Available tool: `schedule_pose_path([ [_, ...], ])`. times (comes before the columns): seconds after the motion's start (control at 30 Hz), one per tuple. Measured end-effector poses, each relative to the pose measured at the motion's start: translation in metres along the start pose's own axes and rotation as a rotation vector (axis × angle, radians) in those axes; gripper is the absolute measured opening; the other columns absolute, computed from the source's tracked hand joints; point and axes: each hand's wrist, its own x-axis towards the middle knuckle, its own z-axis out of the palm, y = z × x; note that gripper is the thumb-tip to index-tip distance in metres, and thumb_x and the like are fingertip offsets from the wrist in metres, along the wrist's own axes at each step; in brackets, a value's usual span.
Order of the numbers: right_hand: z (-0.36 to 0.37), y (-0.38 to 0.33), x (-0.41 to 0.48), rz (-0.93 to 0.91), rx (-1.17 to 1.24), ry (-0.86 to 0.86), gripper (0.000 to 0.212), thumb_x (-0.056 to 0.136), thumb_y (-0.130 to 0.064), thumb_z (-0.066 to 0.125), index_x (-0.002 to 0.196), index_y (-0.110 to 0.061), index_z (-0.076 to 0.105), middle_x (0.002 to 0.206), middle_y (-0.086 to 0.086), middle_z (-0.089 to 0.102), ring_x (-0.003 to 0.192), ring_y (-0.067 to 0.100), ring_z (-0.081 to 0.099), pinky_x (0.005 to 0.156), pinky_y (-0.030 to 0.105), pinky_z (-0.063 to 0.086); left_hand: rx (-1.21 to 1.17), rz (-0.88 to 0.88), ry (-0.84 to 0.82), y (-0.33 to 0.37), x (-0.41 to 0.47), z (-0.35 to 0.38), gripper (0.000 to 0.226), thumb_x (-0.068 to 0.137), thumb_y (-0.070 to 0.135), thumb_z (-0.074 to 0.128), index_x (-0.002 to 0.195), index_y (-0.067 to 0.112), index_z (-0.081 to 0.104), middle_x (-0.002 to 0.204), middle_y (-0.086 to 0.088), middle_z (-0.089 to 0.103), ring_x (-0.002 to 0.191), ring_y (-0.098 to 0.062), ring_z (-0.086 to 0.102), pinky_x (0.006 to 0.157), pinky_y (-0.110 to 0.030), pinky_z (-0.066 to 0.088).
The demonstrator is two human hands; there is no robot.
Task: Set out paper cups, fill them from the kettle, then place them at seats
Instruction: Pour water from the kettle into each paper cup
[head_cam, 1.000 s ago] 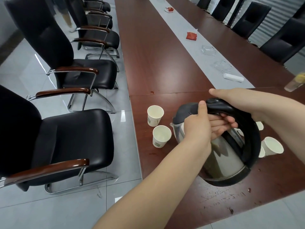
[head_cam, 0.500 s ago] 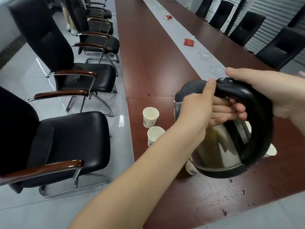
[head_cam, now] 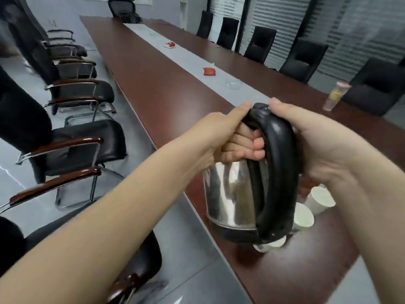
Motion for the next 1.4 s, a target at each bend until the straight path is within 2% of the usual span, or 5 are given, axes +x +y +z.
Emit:
schedule_pose_path([
  [0.23, 0.094, 0.053, 0.016, 0.003, 0.216, 0.115, 0.051, 0.093, -0.041, 0.055, 0.062, -0.006, 0.074, 0.065, 0.011, 0.071, 0.06, 0.021, 0.068, 0.069, 0.032, 0.058, 0.214, -0.099, -0.109, -0.016, 0.005, -0.09, 0.053, 0.094, 0.047, 0.048, 0.057, 0.009, 0.051, 0.035, -0.004, 0.047, 0.028, -0.013, 0.046, 0.043, -0.021, 0.031],
  [0.53, 0.158, 0.1, 0.046, 0.159, 0.588, 0.137, 0.055, 0.096, -0.05, 0.044, 0.09, 0.0, 0.067, 0.072, 0.014, 0.068, 0.068, 0.025, 0.068, 0.082, 0.038, 0.058, 0.447, -0.208, -0.166, -0.034, 0.016, -0.141, 0.057, 0.093, 0.048, 0.046, 0.05, 0.011, 0.05, 0.037, -0.004, 0.038, 0.032, -0.015, 0.034, 0.042, -0.02, 0.03],
  [0.9, 0.185, 0.14, 0.081, 0.204, 0.708, 0.035, 0.053, 0.097, -0.053, 0.036, 0.117, -0.012, 0.062, 0.068, -0.002, 0.07, 0.061, 0.015, 0.067, 0.071, 0.027, 0.055, 0.704, -0.363, -0.174, -0.038, 0.042, -0.158, 0.074, 0.093, 0.052, 0.043, 0.031, 0.011, 0.048, 0.032, -0.008, 0.037, 0.024, -0.018, 0.037, 0.031, -0.014, 0.027],
  [1.2, 0.181, 0.131, 0.12, 0.283, 0.698, 0.281, 0.086, 0.094, -0.064, 0.025, 0.037, -0.011, 0.061, 0.045, 0.007, 0.057, 0.041, 0.018, 0.056, 0.063, 0.03, 0.054, 0.892, -0.267, -0.174, -0.046, 0.082, -0.152, 0.066, 0.09, 0.057, 0.045, 0.051, 0.003, 0.049, 0.03, -0.009, 0.041, 0.026, -0.015, 0.039, 0.034, -0.017, 0.027],
  [1.4, 0.183, 0.13, 0.136, 0.247, 0.7, 0.399, 0.079, 0.096, -0.061, 0.025, 0.052, -0.006, 0.061, 0.047, 0.007, 0.058, 0.034, 0.017, 0.052, 0.051, 0.027, 0.051, 0.928, -0.189, -0.191, -0.052, 0.106, -0.151, 0.069, 0.091, 0.058, 0.042, 0.054, 0.001, 0.053, 0.03, -0.009, 0.045, 0.023, -0.016, 0.042, 0.035, -0.018, 0.032],
])
